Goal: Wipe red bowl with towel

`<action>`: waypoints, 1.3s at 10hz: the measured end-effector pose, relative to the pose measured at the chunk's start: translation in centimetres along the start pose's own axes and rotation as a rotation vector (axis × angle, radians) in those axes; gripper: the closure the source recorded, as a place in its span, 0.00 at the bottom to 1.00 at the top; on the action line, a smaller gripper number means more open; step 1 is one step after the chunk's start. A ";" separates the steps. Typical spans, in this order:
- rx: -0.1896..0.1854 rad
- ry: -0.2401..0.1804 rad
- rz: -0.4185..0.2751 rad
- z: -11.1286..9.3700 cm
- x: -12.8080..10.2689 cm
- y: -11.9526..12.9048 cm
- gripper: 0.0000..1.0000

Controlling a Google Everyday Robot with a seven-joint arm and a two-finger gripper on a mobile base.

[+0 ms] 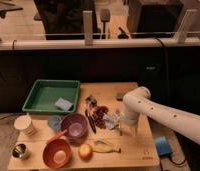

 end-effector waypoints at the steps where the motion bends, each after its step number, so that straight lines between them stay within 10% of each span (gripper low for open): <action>1: 0.002 -0.001 -0.005 0.2 0.0 -0.2 0.20; 9: 0.209 -0.085 0.299 -3.1 2.3 -5.4 0.20; 13: 0.219 -0.132 0.562 -2.2 2.3 -8.1 0.20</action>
